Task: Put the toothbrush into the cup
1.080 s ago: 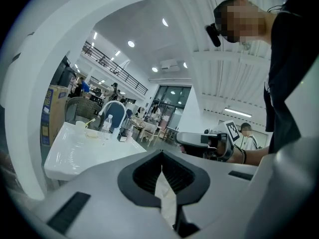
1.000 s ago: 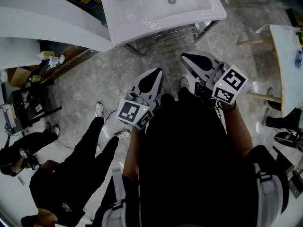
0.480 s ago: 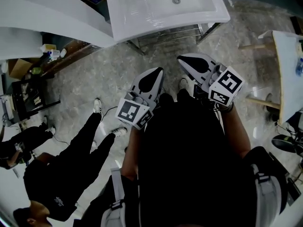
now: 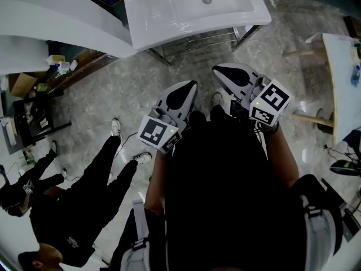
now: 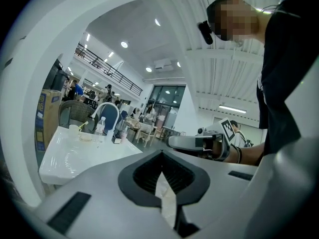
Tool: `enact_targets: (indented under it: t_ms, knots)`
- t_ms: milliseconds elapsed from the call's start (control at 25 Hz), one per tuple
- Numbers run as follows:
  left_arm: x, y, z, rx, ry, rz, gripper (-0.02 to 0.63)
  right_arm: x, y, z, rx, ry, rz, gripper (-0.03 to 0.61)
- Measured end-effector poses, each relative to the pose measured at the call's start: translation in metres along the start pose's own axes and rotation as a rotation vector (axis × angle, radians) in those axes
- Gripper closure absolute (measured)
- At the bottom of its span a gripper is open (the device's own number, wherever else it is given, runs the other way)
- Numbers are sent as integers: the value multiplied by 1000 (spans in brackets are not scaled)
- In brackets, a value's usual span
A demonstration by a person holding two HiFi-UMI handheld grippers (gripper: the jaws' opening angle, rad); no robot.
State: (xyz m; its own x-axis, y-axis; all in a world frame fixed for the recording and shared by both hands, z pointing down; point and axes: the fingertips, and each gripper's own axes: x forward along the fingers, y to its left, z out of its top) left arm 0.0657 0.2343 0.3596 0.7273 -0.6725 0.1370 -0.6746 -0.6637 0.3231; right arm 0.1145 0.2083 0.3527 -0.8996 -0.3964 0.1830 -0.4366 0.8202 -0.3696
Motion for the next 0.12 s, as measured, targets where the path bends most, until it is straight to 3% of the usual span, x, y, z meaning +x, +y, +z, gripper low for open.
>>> enact_targets:
  t_ms: [120]
  knots:
    - [2, -3, -3, 35, 51, -10, 606, 0, 0, 1, -6, -2, -3, 565]
